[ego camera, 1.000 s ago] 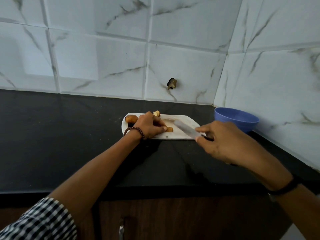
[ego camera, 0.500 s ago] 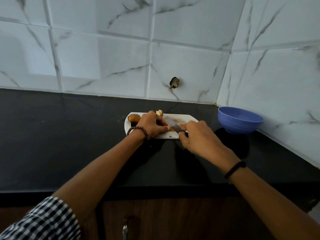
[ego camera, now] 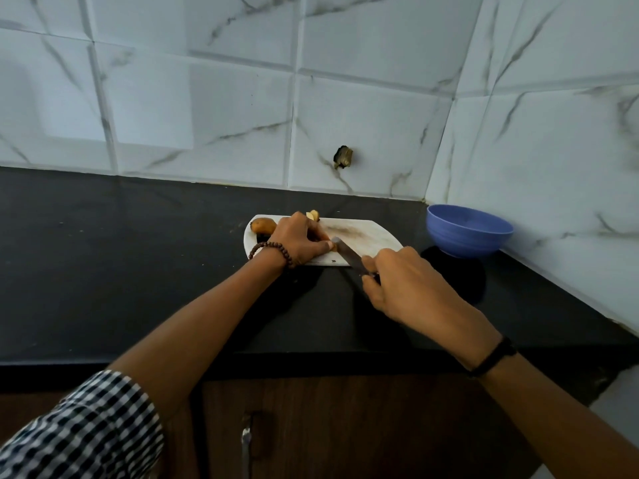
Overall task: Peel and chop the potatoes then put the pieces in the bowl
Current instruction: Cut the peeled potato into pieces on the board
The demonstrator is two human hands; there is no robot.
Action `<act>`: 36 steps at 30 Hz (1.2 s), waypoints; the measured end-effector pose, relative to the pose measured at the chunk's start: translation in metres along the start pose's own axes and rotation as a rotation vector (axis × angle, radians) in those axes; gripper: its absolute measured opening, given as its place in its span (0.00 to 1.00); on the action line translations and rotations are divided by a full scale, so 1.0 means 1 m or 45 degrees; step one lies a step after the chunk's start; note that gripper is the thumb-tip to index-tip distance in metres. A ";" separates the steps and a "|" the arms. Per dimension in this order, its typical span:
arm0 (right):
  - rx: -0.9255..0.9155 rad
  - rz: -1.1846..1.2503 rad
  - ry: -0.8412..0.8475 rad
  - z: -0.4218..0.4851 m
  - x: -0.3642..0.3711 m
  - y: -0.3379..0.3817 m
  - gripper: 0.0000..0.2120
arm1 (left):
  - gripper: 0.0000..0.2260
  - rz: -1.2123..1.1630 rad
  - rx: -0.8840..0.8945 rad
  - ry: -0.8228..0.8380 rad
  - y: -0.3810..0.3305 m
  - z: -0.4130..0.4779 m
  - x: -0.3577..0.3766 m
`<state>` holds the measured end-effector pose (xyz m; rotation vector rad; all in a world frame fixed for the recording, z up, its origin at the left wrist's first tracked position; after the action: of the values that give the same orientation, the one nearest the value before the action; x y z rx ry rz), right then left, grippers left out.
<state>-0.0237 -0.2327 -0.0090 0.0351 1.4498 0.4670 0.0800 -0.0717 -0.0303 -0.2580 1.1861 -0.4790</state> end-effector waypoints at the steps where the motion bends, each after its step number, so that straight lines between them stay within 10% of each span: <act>1: -0.004 -0.003 0.019 -0.002 -0.002 -0.001 0.11 | 0.07 0.002 0.001 0.000 0.000 0.000 0.000; 16: 0.133 0.628 -0.149 0.046 -0.024 -0.024 0.08 | 0.10 -0.188 -0.078 -0.026 0.005 0.001 -0.006; 27: 0.062 0.543 -0.225 0.113 0.015 -0.006 0.23 | 0.10 -0.125 -0.123 -0.328 0.007 0.000 -0.021; 36: 0.072 0.609 -0.220 0.119 0.002 -0.015 0.09 | 0.10 -0.091 -0.139 -0.325 0.008 0.000 -0.020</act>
<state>0.0947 -0.2158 0.0010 0.4646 1.2796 0.7914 0.0755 -0.0552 -0.0171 -0.4437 0.9567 -0.4305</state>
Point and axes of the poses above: each hand's wrist, its own z-axis towards the middle knuckle, its own x-axis out of the palm, y = z × x, the point moved 6 cm from there along z, towards the middle knuckle, and after that the axes turned 14 degrees about z, right-handed, at the moved point
